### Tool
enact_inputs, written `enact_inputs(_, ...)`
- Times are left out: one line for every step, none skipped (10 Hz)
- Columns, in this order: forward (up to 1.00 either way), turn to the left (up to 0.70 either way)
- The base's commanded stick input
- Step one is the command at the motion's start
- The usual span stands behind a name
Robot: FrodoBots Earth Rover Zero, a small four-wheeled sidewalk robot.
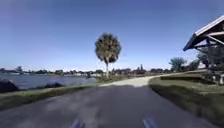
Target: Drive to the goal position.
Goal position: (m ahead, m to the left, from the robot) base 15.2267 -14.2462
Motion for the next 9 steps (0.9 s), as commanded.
enact_inputs(0.85,0.0)
enact_inputs(0.85,0.0)
enact_inputs(0.85,0.0)
enact_inputs(0.85,0.0)
enact_inputs(0.85,0.0)
enact_inputs(0.85,0.0)
enact_inputs(0.85,0.0)
enact_inputs(0.85,0.0)
enact_inputs(0.85,0.0)
